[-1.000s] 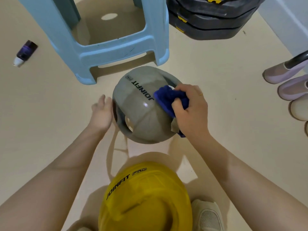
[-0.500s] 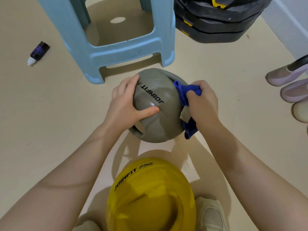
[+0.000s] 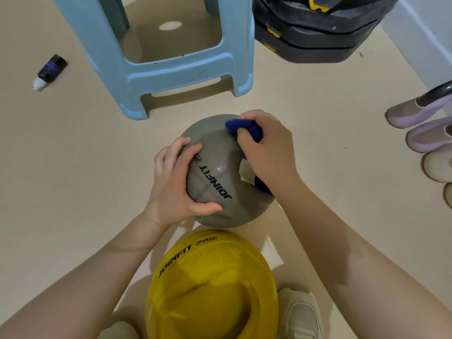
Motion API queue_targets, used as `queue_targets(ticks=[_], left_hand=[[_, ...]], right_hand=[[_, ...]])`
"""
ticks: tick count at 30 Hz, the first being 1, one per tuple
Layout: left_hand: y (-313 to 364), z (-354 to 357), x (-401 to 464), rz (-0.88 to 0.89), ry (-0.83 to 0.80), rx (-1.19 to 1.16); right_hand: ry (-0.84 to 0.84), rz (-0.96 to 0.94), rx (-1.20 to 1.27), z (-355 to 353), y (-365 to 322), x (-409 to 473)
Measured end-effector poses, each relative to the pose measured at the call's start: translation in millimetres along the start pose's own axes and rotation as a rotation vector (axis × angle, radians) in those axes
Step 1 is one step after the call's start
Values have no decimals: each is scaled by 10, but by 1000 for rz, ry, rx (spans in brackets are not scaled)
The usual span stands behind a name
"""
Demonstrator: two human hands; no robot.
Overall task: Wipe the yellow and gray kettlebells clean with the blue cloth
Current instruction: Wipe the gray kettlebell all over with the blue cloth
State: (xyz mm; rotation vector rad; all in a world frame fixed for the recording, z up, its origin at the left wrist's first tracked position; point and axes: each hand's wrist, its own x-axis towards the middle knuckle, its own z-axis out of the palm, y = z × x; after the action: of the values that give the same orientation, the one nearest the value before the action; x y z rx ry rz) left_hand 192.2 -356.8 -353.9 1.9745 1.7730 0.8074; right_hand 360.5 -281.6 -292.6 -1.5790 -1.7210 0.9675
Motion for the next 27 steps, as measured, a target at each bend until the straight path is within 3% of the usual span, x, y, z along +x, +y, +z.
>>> queue_targets(ticks=[3, 8, 12, 14, 17, 19, 21, 24, 27], left_hand=[[-2, -2, 17, 20, -11, -37], [-79, -20, 2, 38, 2, -16], [-113, -69, 31, -47, -53, -63], [-131, -101, 108, -44, -81, -57], [-187, -157, 275, -24, -106, -77], [-192, -195, 415, -57, -124, -123], [-145, -213, 569, -121, -137, -143], [-86, -210, 752, -221, -170, -178], [-60, -181, 786, -264, -176, -253]], right_hand=[[52, 107, 12, 34, 118, 79], [-89, -45, 114, 15, 54, 50], [6, -33, 108, 96, 72, 49], [21, -139, 87, 81, 5, -16], [-135, -425, -13, 69, -63, -198], [-57, -474, -124, 132, -5, -253], [133, -435, -209, 165, 72, -213], [227, -358, -279, 122, 254, -157], [293, -4, -153, 5, 455, -98]])
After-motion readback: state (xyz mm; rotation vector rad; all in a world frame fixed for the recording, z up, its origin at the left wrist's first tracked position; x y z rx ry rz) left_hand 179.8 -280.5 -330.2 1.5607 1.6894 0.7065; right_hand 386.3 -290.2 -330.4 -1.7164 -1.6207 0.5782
